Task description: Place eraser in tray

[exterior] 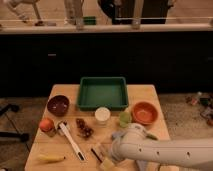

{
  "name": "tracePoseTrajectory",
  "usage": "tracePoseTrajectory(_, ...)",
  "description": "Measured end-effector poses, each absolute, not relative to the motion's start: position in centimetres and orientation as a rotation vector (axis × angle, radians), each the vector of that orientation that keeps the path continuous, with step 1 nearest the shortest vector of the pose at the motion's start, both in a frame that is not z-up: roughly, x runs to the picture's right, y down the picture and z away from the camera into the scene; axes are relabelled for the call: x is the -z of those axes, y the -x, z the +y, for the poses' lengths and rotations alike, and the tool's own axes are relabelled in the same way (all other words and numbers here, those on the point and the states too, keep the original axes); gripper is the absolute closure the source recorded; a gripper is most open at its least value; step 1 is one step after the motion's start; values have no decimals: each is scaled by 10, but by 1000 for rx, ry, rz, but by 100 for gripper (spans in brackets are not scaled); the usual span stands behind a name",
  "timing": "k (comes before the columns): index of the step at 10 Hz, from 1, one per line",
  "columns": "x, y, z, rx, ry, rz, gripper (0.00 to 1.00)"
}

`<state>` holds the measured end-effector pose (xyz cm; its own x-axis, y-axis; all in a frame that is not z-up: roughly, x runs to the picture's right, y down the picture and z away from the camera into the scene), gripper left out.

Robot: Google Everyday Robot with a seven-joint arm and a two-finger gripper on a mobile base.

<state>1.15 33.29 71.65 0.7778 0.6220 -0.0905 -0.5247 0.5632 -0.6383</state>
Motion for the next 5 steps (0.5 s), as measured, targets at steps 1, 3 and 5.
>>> tracePoseTrajectory(1, -717, -8, 335, -683, 698, -146, 20)
tracePoseTrajectory(3, -719, -5, 337, -696, 685, -132, 20)
tracePoseTrajectory(5, -723, -2, 341, -720, 676, -107, 20)
